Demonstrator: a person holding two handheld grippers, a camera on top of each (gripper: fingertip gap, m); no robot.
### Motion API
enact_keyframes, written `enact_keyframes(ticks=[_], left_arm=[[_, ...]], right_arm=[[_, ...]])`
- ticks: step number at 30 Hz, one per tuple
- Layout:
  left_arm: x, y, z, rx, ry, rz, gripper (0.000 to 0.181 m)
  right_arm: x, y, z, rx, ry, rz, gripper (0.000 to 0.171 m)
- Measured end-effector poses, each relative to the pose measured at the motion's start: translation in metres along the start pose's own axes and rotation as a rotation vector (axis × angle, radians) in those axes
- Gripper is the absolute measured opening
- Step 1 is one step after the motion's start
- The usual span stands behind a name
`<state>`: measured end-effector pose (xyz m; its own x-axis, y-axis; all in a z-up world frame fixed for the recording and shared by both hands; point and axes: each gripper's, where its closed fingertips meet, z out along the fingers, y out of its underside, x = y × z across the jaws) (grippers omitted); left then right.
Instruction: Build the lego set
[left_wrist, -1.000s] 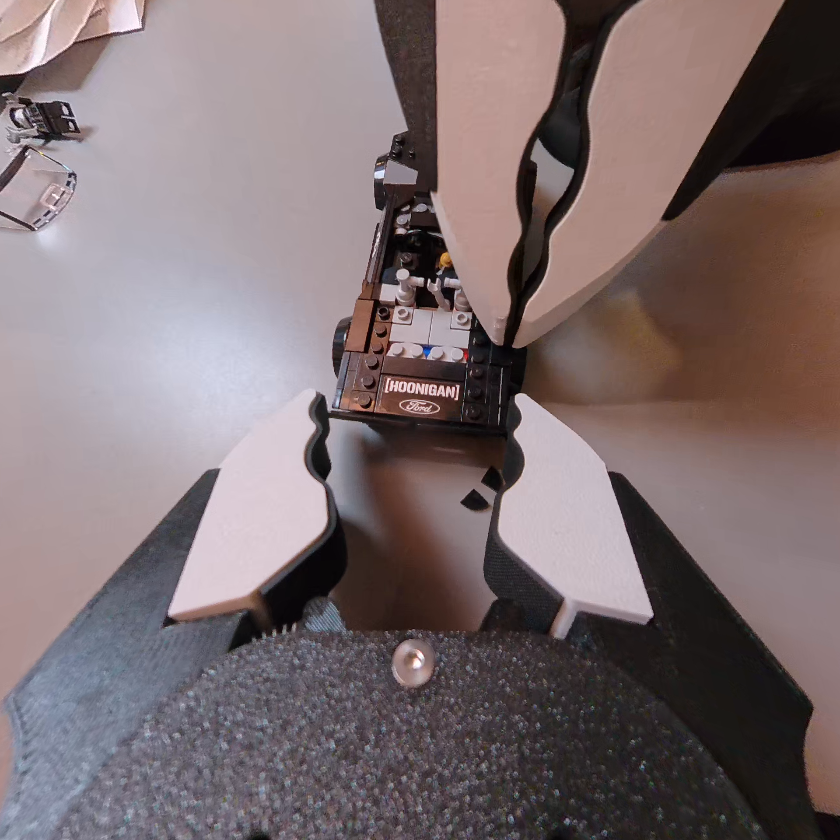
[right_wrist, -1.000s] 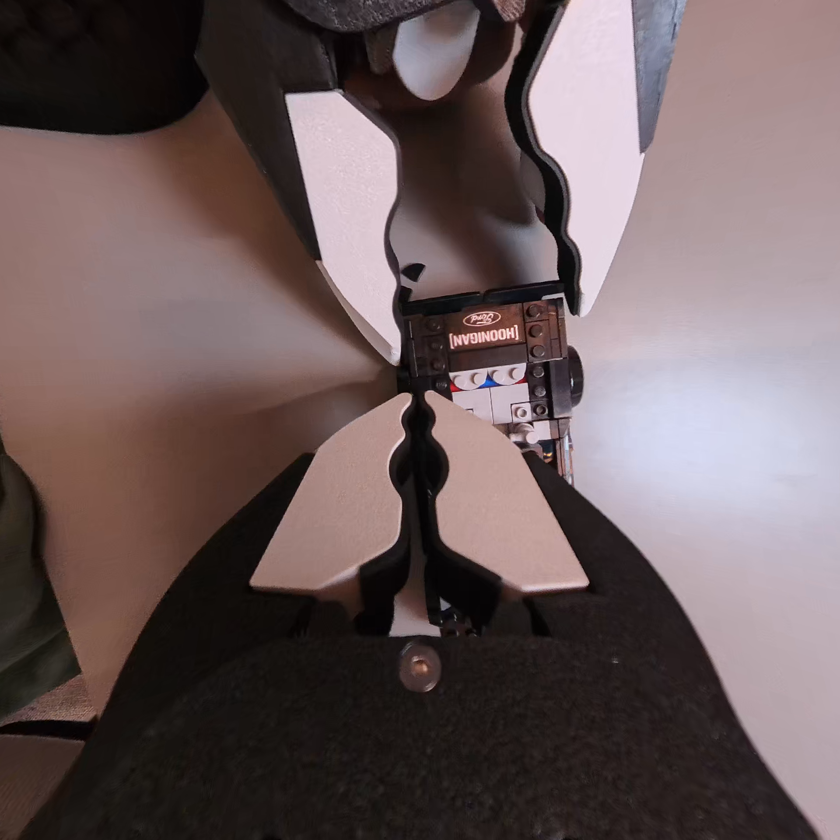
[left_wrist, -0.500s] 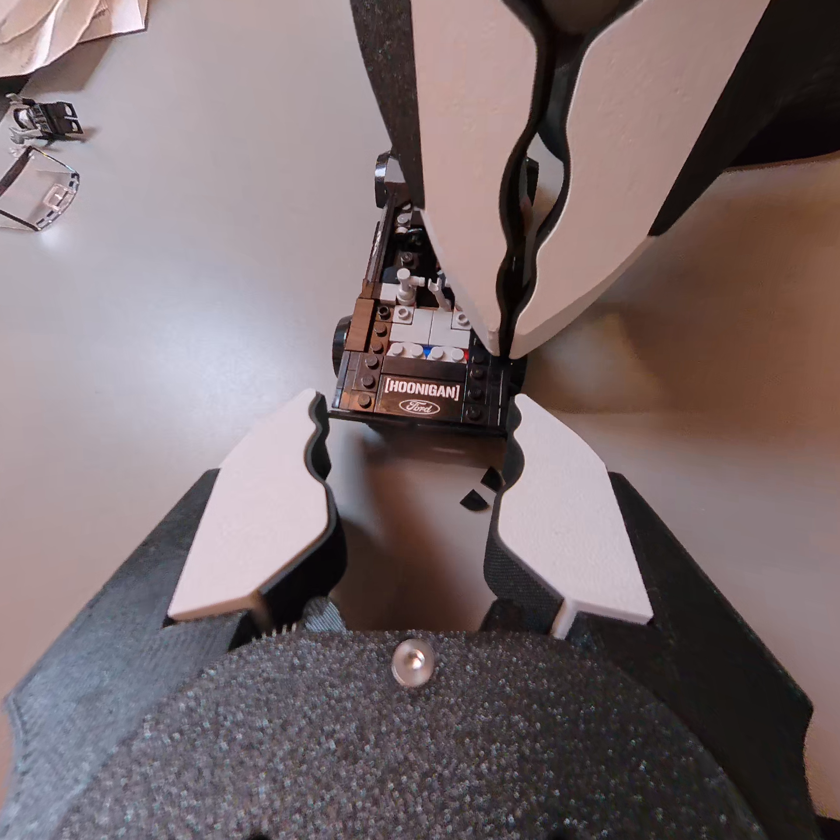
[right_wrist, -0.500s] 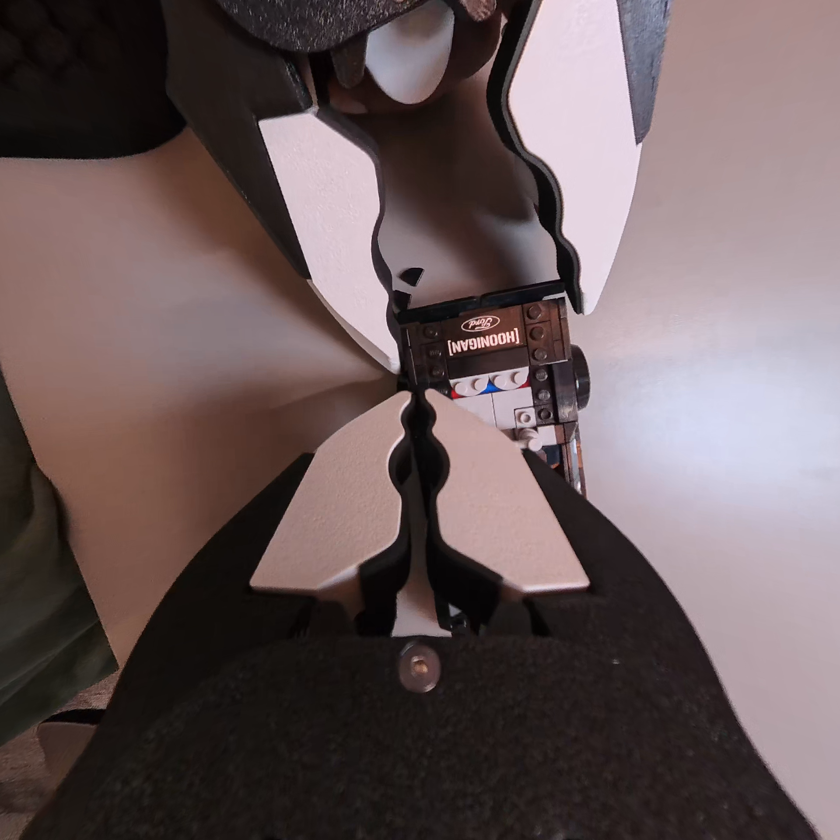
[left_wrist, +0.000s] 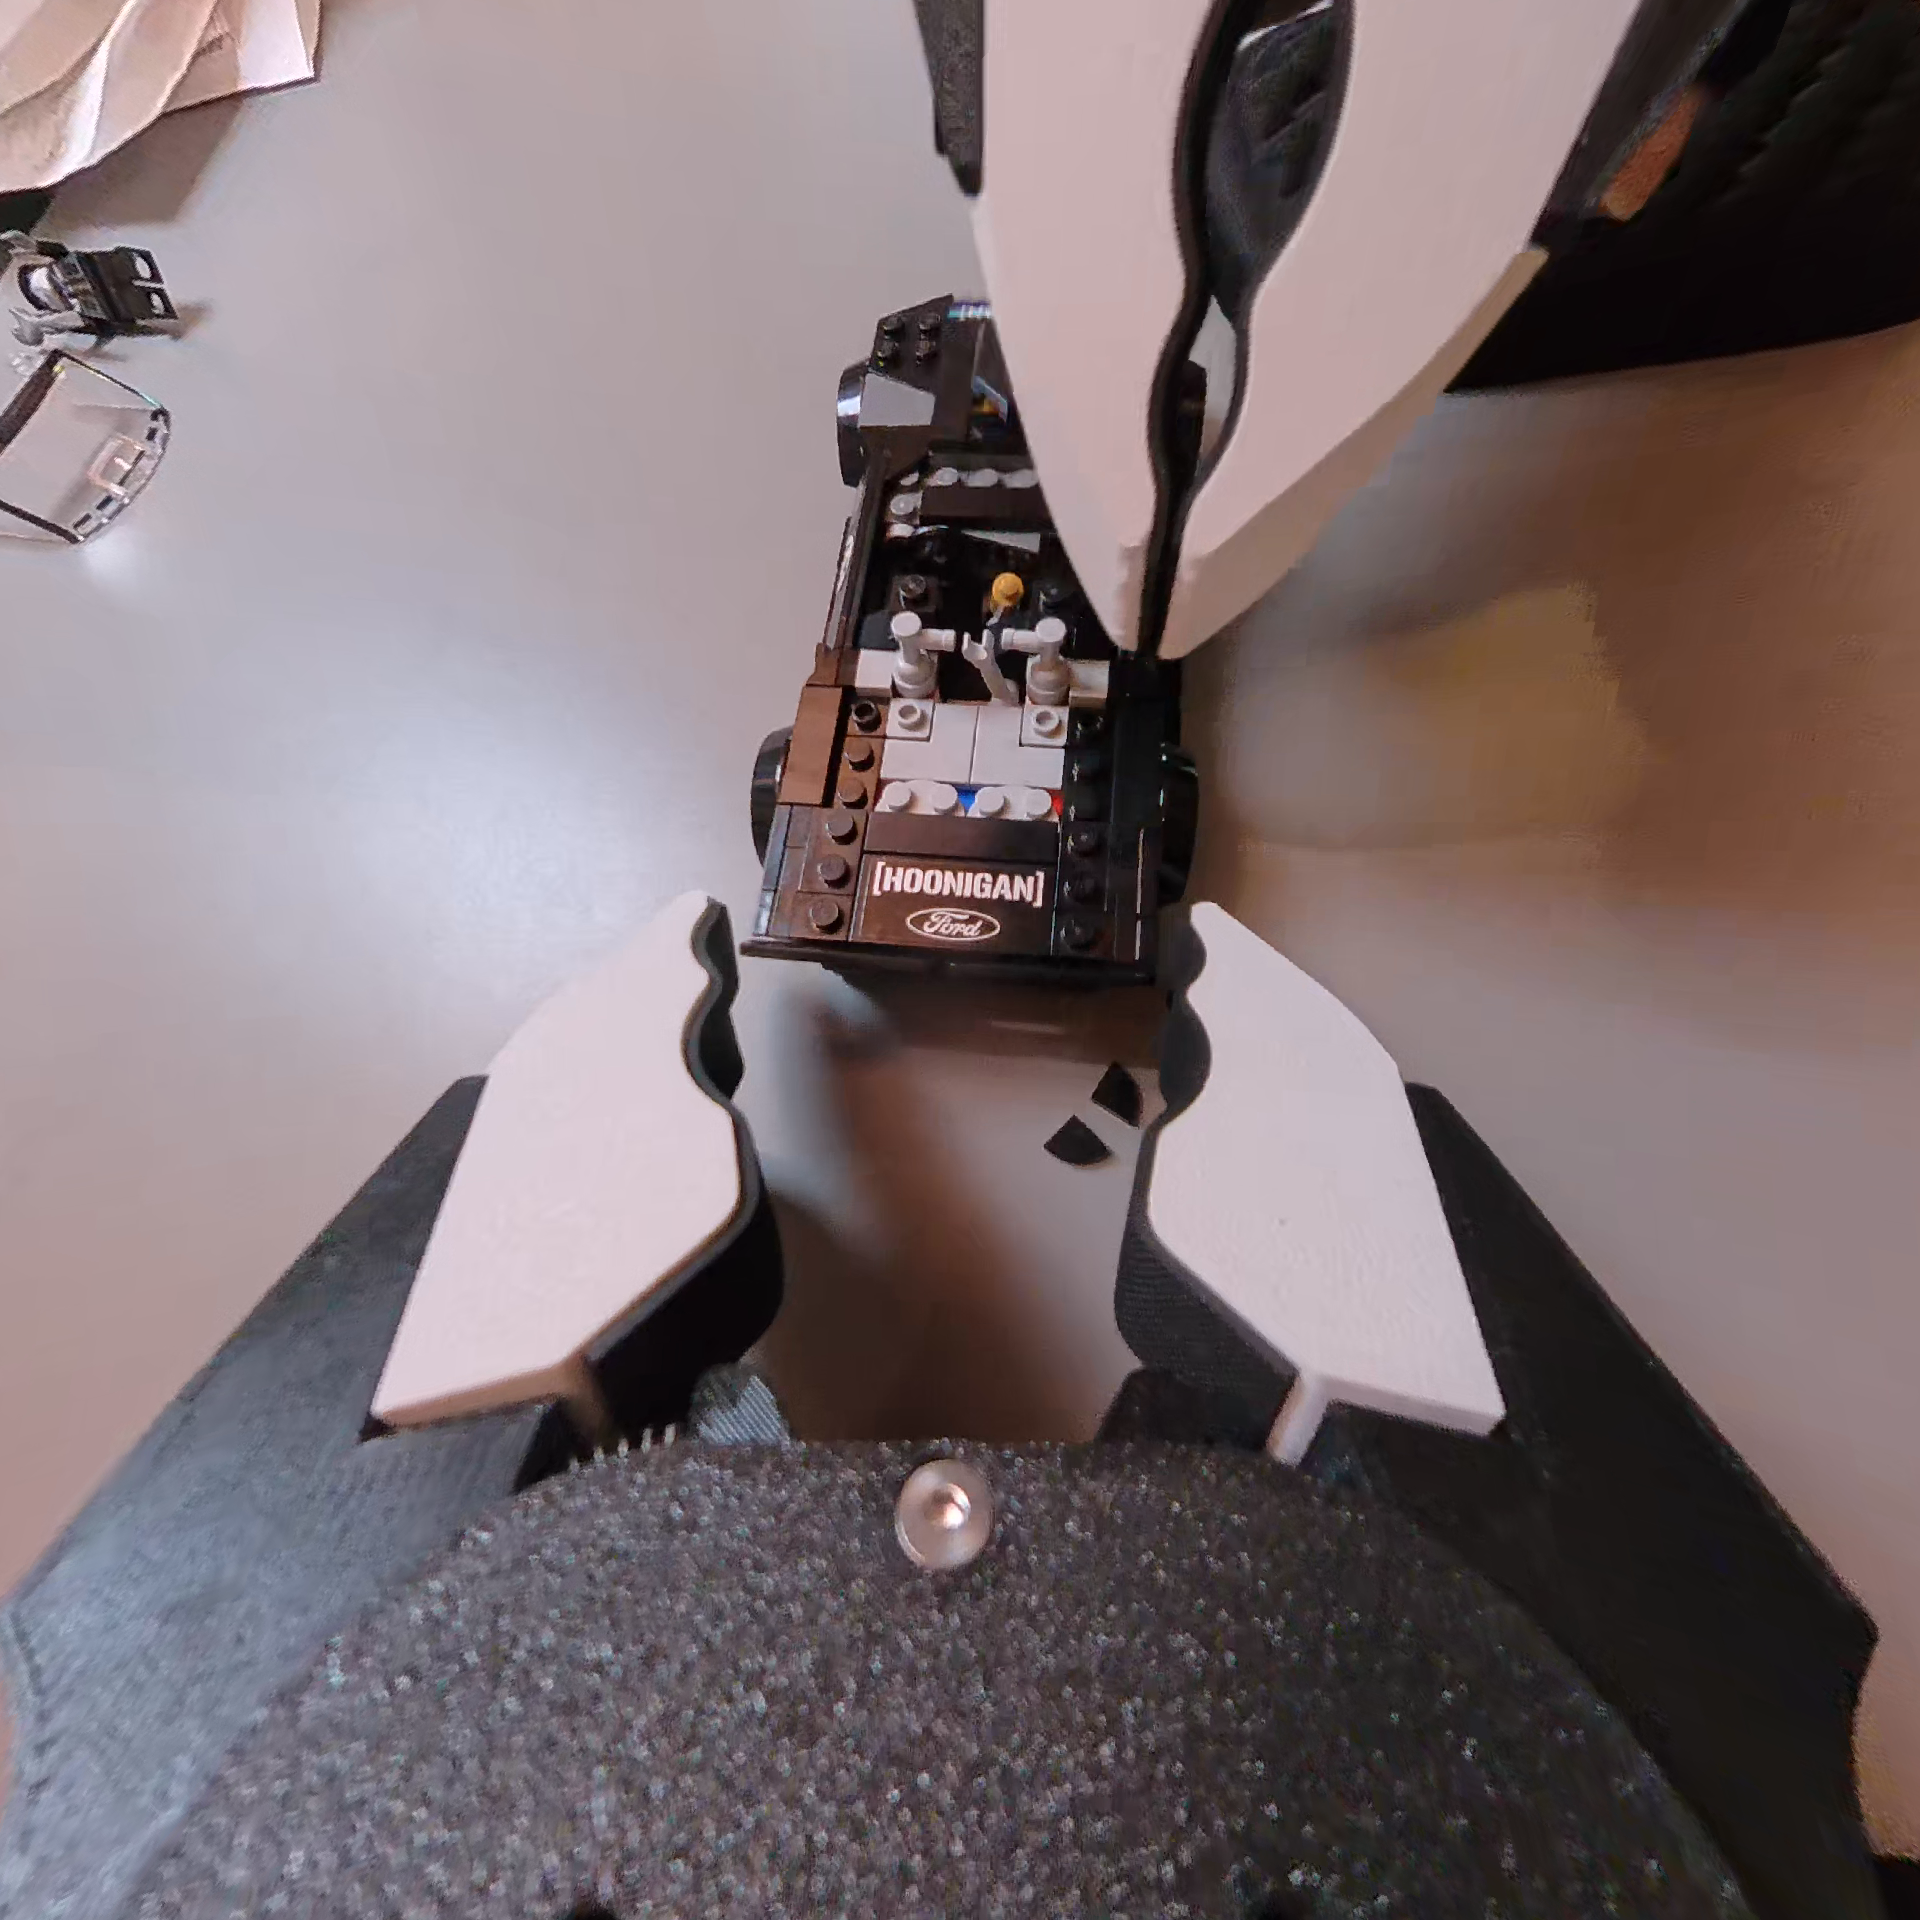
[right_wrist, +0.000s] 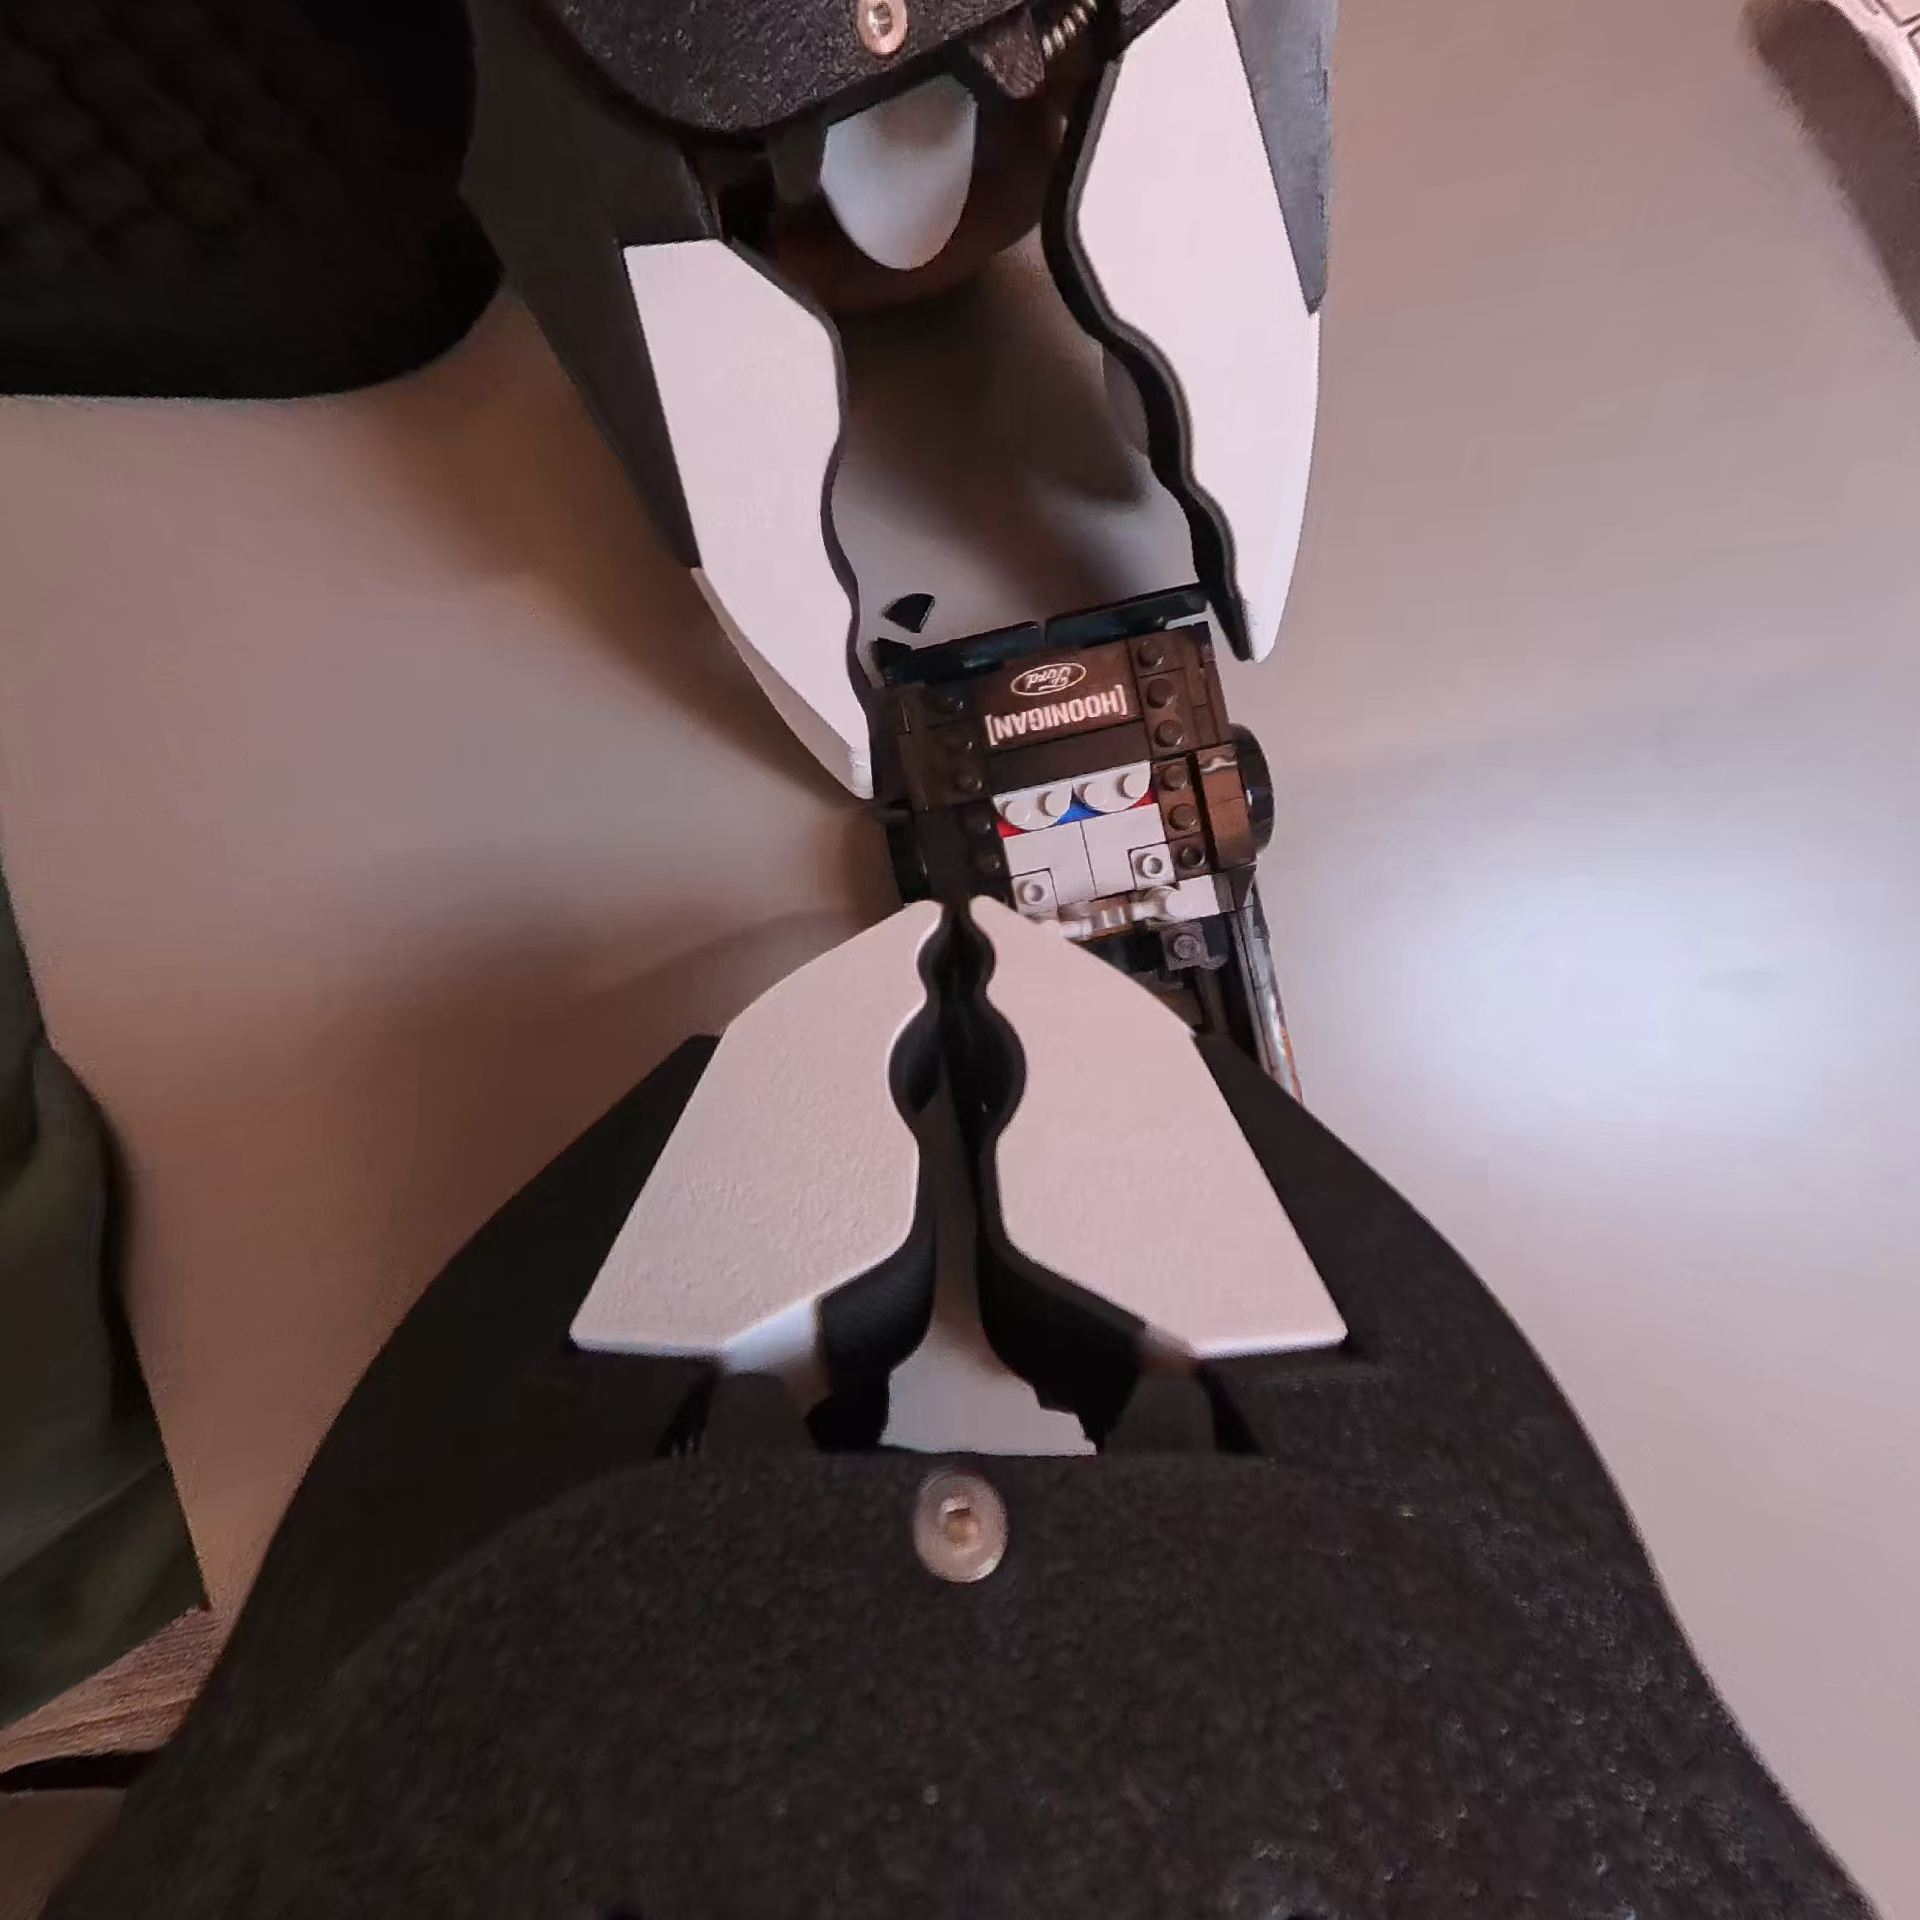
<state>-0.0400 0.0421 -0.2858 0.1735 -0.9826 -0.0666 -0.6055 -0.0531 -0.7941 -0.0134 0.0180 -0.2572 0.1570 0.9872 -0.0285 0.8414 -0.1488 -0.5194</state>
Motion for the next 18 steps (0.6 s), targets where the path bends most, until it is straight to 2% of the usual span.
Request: enact_keyframes(ticks=[1, 2, 3, 5, 18], left_arm=[[0.0, 0.0, 0.0, -0.001, 0.002, 0.002, 0.08], [0.001, 0.0, 0.0, -0.001, 0.001, 0.005, 0.079], [0.0, 0.0, 0.0, -0.002, -0.001, 0.005, 0.078], [0.0, 0.0, 0.0, 0.0, 0.0, 0.004, 0.075], [0.0, 0.001, 0.001, -0.009, -0.003, 0.005, 0.075]], right_arm=[[-0.001, 0.0, 0.001, 0.0, 0.009, -0.01, 0.011], [-0.003, 0.001, 0.002, -0.011, 0.009, -0.019, 0.015], [-0.004, 0.003, 0.004, -0.026, 0.009, -0.028, 0.014], [-0.003, 0.004, 0.008, -0.039, 0.039, -0.052, 0.0], [-0.003, 0.005, 0.014, -0.094, 0.042, -0.04, 0.0]])
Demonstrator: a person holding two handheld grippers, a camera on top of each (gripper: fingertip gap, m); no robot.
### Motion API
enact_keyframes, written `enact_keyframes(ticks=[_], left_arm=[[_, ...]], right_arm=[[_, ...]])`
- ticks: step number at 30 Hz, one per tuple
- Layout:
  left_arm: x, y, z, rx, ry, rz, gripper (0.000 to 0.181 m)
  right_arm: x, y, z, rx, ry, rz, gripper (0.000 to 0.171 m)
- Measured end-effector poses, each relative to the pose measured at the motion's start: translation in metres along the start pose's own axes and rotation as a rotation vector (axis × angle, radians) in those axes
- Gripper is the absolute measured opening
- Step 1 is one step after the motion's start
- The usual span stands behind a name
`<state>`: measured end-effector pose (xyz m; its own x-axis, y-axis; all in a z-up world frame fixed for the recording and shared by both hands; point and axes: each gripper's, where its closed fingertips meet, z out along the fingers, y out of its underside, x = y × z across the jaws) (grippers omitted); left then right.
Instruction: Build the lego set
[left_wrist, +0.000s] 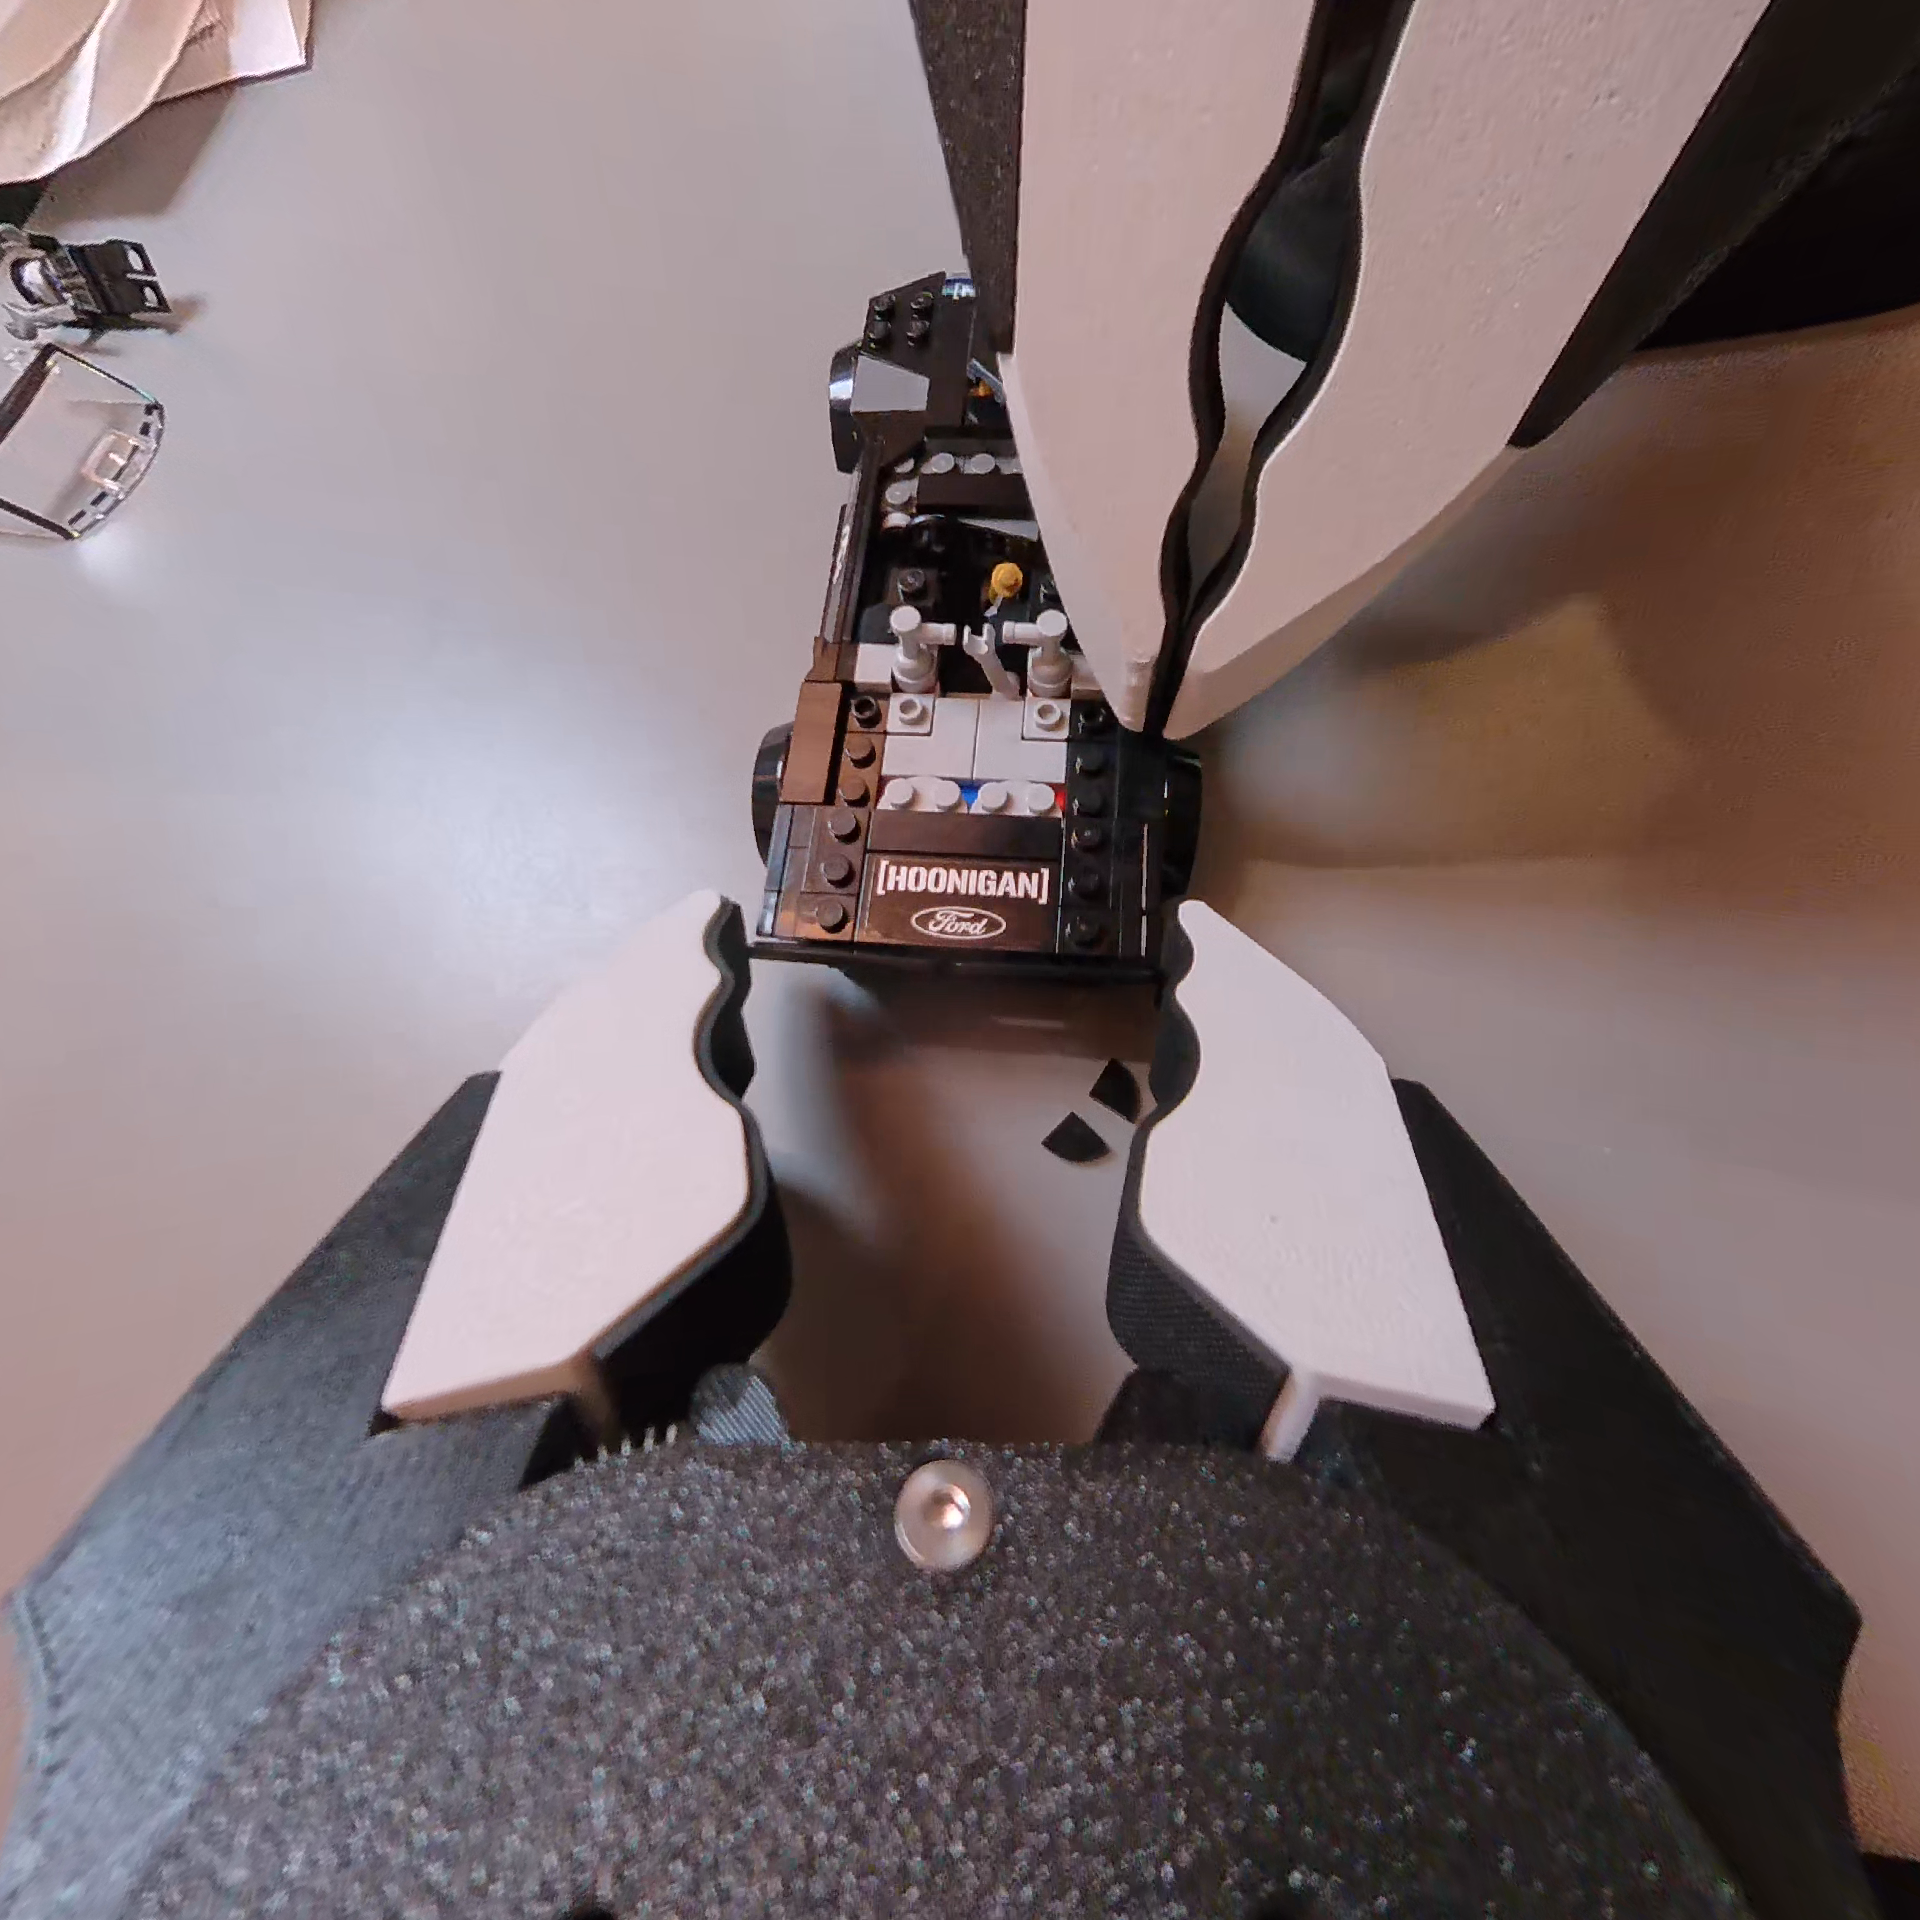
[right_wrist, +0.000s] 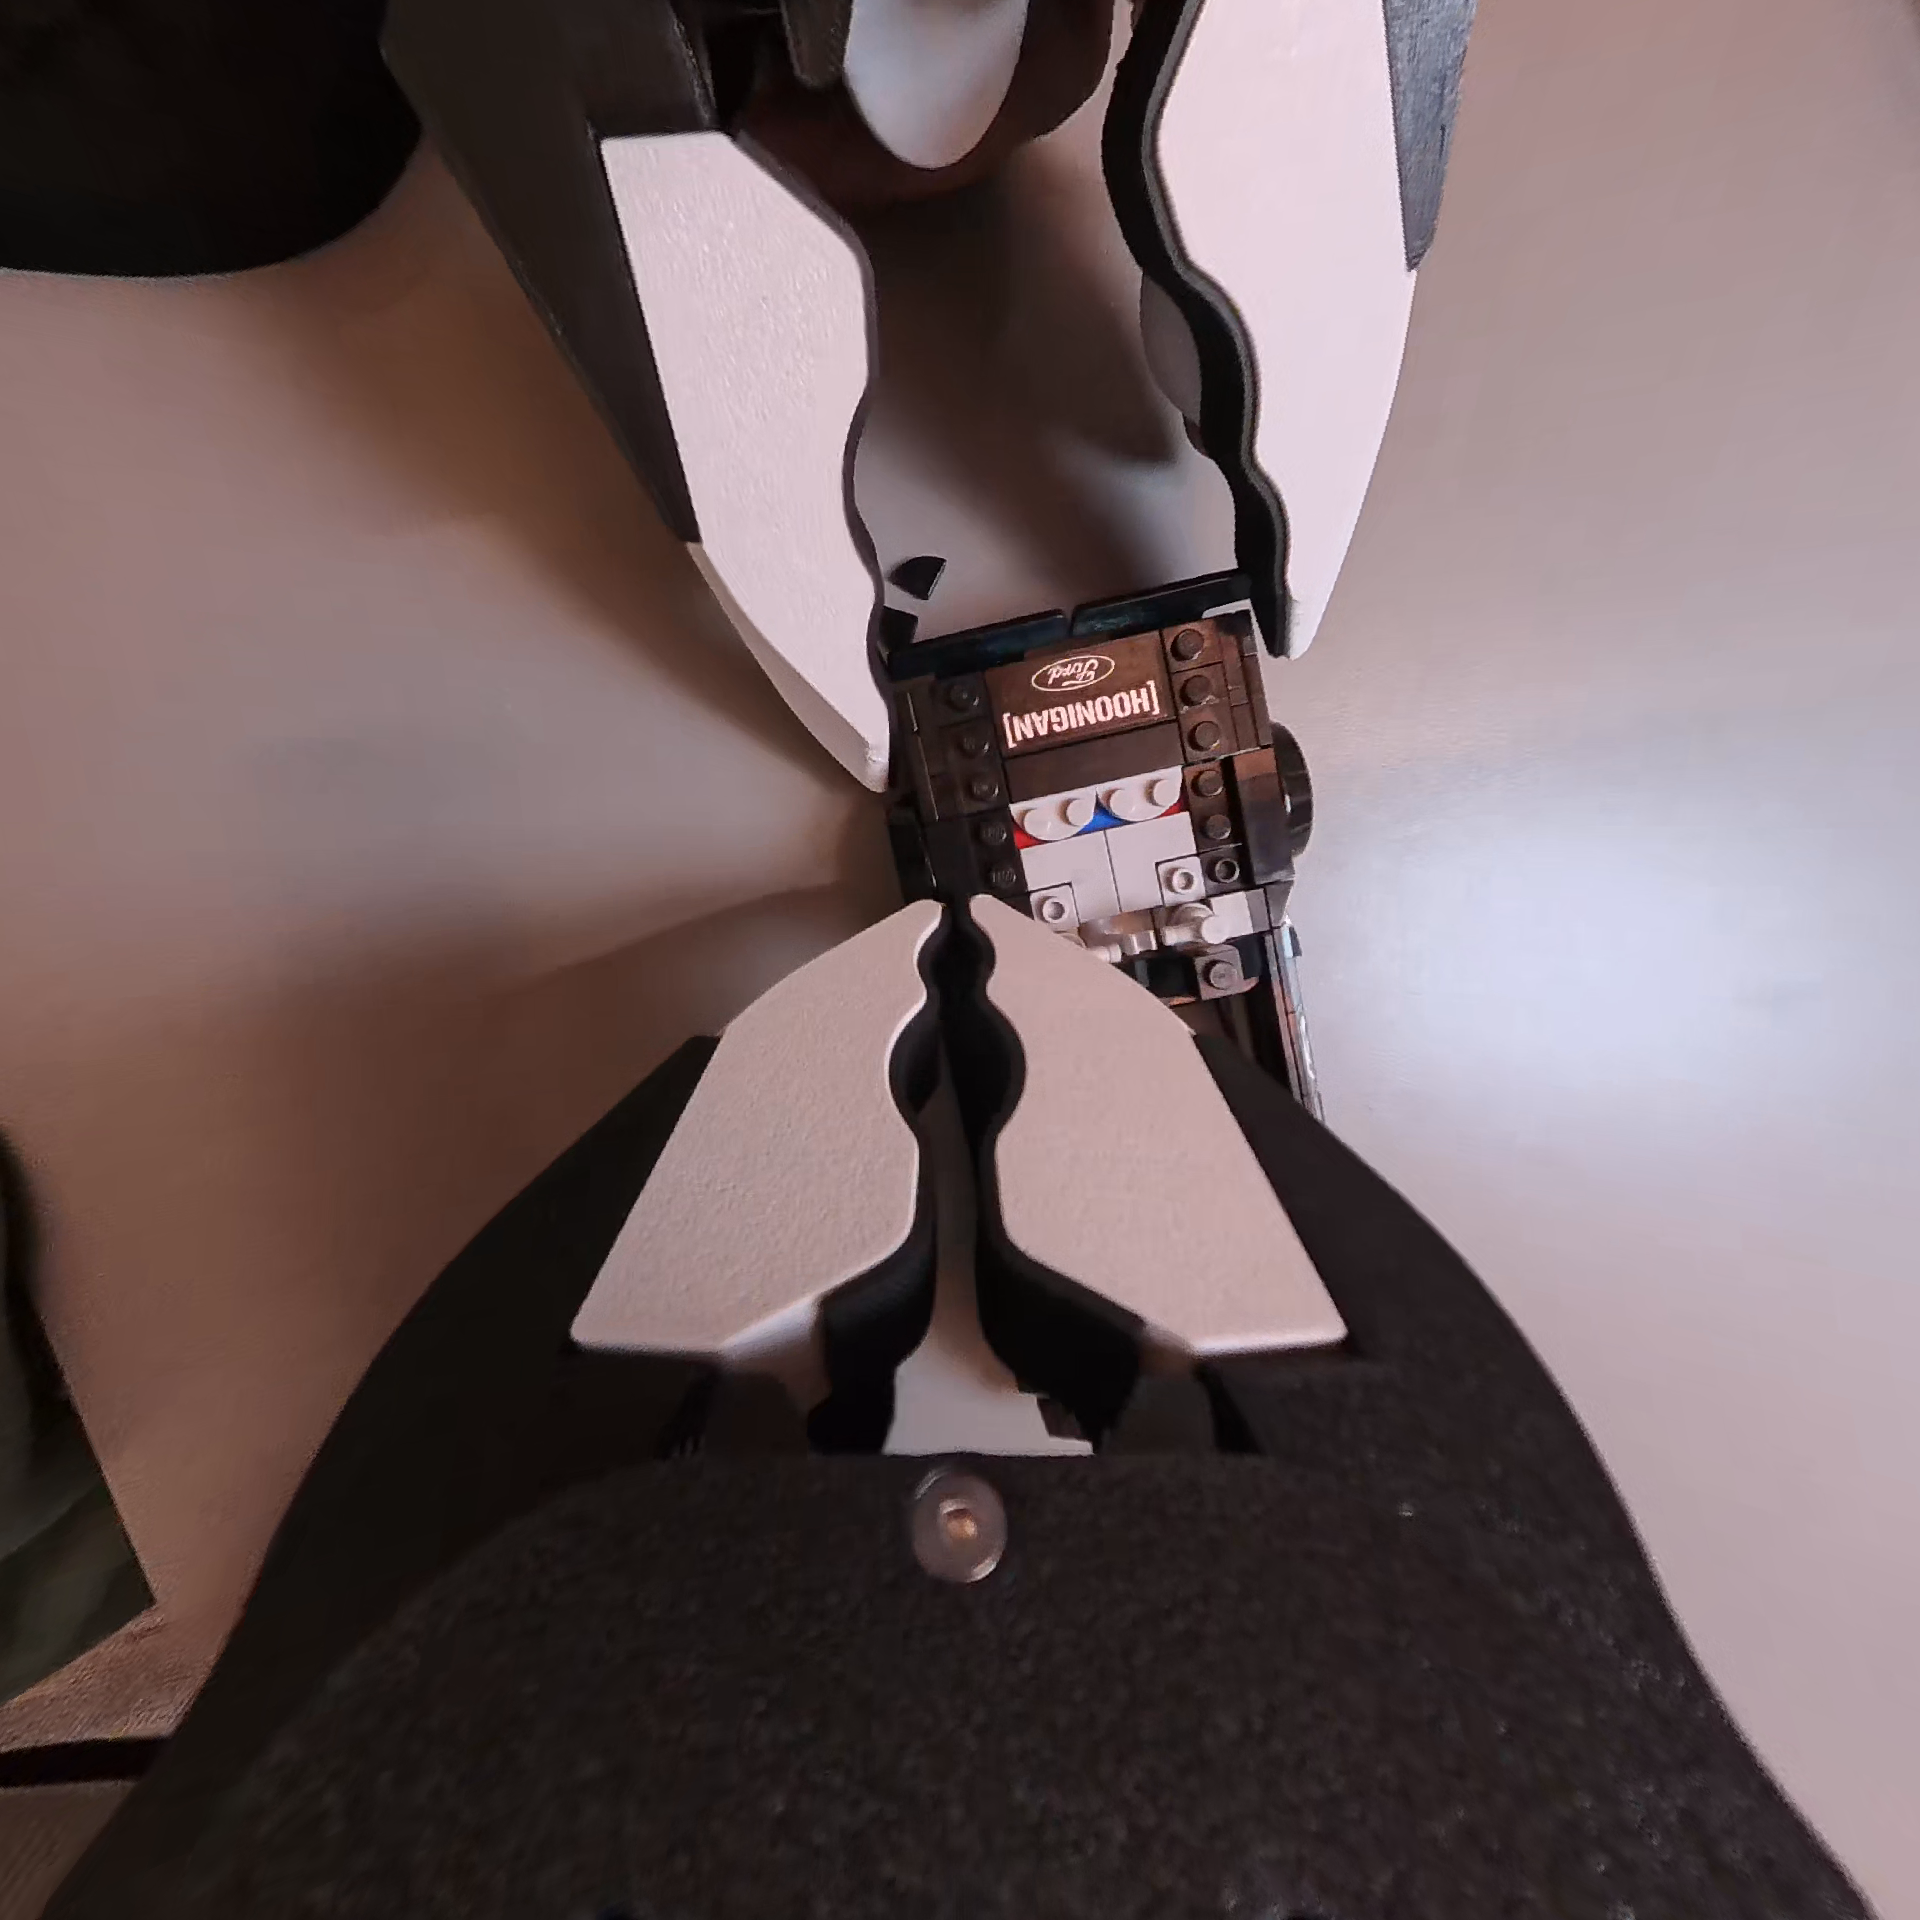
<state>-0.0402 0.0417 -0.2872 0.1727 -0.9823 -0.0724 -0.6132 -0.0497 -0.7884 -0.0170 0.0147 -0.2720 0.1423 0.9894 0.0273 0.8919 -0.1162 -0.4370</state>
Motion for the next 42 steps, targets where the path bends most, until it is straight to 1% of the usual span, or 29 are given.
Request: enact_keyframes(ticks=[2, 3, 5, 6, 8, 10, 11, 12, 13, 15, 17, 20, 24, 27, 29, 32, 34, 36, 39, 42], left_arm=[[0.0, -0.001, -0.001, 0.008, -0.001, -0.003, 0.075], [-0.001, -0.001, -0.001, 0.008, -0.002, -0.004, 0.075], [-0.002, -0.001, -0.001, 0.009, -0.005, 0.003, 0.075], [-0.003, -0.001, -0.001, 0.011, -0.006, 0.008, 0.075], [-0.007, -0.001, -0.002, 0.014, -0.012, 0.022, 0.074], [-0.018, 0.0, -0.003, 0.016, -0.044, 0.029, 0.071], [-0.025, 0.001, -0.005, 0.018, -0.068, 0.021, 0.071], [-0.032, 0.001, -0.007, 0.025, -0.093, 0.005, 0.07], [-0.037, 0.0, -0.011, 0.041, -0.121, -0.011, 0.072], [-0.045, -0.004, -0.022, 0.083, -0.177, -0.04, 0.068], [-0.051, -0.005, -0.034, 0.111, -0.223, -0.066, 0.065], [-0.053, -0.006, -0.045, 0.124, -0.253, -0.098, 0.065], [-0.045, -0.006, -0.051, 0.126, -0.245, -0.121, 0.063], [-0.037, 0.0, -0.052, 0.093, -0.254, -0.101, 0.06], [-0.03, 0.005, -0.053, 0.064, -0.247, -0.087, 0.056], [-0.02, 0.013, -0.052, 0.019, -0.218, -0.065, 0.048], [-0.01, 0.019, -0.05, -0.013, -0.181, -0.056, 0.043], [0.0, 0.023, -0.046, -0.044, -0.132, -0.047, 0.036], [0.011, 0.026, -0.039, -0.074, -0.074, -0.03, 0.033], [0.013, 0.031, -0.033, -0.11, -0.043, -0.013, 0.031]], right_arm=[[0.003, -0.004, -0.006, 0.081, 0.019, 0.013, 0.0], [0.004, -0.007, -0.012, 0.144, 0.012, 0.038, 0.028], [0.014, 0.002, -0.027, 0.188, 0.047, 0.067, 0.06], [0.024, 0.015, -0.03, 0.16, 0.105, 0.054, 0.073], [0.041, 0.049, -0.03, 0.074, 0.166, 0.056, 0.088], [0.049, 0.067, -0.024, 0.074, 0.144, 0.1, 0.09], [0.049, 0.068, -0.021, 0.092, 0.119, 0.129, 0.083], [0.048, 0.067, -0.02, 0.104, 0.115, 0.144, 0.081], [0.047, 0.065, -0.02, 0.106, 0.131, 0.143, 0.08], [0.041, 0.063, -0.021, 0.106, 0.171, 0.185, 0.073], [0.035, 0.061, -0.021, 0.124, 0.226, 0.279, 0.072], [0.027, 0.06, -0.021, 0.152, 0.324, 0.377, 0.072], [0.018, 0.056, -0.022, 0.182, 0.428, 0.454, 0.071], [0.008, 0.051, -0.02, 0.208, 0.452, 0.481, 0.073], [0.002, 0.048, -0.021, 0.236, 0.435, 0.483, 0.072], [-0.008, 0.039, -0.026, 0.326, 0.335, 0.492, 0.07], [-0.007, 0.039, -0.035, 0.372, 0.325, 0.489, 0.07], [-0.002, 0.046, -0.038, 0.379, 0.329, 0.502, 0.071], [-0.003, 0.056, -0.03, 0.343, 0.288, 0.526, 0.073], [-0.003, 0.055, -0.028, 0.349, 0.301, 0.512, 0.07]])
